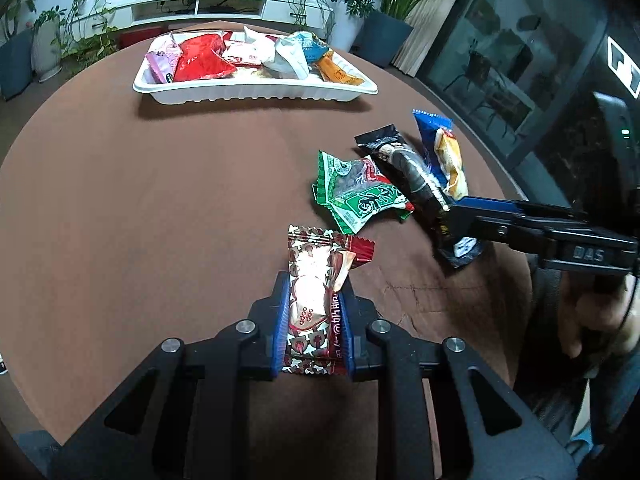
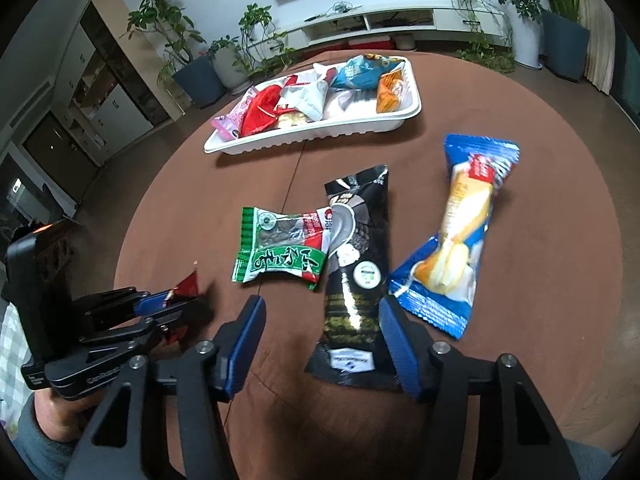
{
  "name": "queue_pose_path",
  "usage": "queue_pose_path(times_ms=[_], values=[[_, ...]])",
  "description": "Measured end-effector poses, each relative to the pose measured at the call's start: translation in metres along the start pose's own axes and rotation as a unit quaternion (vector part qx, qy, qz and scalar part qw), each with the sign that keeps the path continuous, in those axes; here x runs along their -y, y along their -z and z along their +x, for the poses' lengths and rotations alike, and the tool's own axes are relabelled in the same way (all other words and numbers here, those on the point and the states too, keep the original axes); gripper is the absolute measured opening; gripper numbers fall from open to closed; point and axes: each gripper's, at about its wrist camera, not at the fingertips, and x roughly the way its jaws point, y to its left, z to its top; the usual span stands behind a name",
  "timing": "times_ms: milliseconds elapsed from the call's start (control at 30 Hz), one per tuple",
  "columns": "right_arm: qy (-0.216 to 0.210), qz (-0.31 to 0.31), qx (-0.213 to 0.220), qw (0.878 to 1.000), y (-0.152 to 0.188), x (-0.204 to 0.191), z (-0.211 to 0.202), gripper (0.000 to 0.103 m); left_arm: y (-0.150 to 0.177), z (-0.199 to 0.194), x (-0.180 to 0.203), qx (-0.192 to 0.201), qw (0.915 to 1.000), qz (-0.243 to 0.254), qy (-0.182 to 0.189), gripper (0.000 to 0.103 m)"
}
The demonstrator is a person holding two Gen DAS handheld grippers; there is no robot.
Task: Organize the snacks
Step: 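Grasp the brown patterned packet with the left tool while the right tool grasps the black pouch, then carry the brown packet and black pouch over the tray with both tools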
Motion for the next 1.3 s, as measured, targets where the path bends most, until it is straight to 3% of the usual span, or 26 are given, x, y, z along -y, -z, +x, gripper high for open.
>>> queue_pose_path(times_ms=[400, 567, 867, 1033, 1300], values=[[0.031, -0.002, -0.050, 0.998, -0.016, 0.009, 0.028, 0.056, 0.001, -0.006, -0.005, 0.009, 0.9996, -0.014, 0.020, 0.019], [0.047, -0.015, -0.056, 0.997, -0.026, 0.008, 0.035, 0.044, 0.002, -0.005, -0.006, 0.005, 0.9996, -0.017, 0.023, 0.019], [0.064, -0.042, -0.064, 0.995, -0.023, 0.005, 0.034, 0.035, 0.001, 0.001, -0.005, 0.001, 0.9996, -0.016, 0.023, 0.019], [0.045, -0.039, -0.064, 0.996, -0.021, 0.003, 0.034, 0.027, 0.001, 0.001, -0.005, 0.001, 0.9996, -0.017, 0.022, 0.019], [0.015, 0.000, -0.050, 0.999, -0.016, 0.010, 0.028, 0.023, 0.001, 0.001, -0.007, 0.004, 0.9995, -0.021, 0.025, 0.019]])
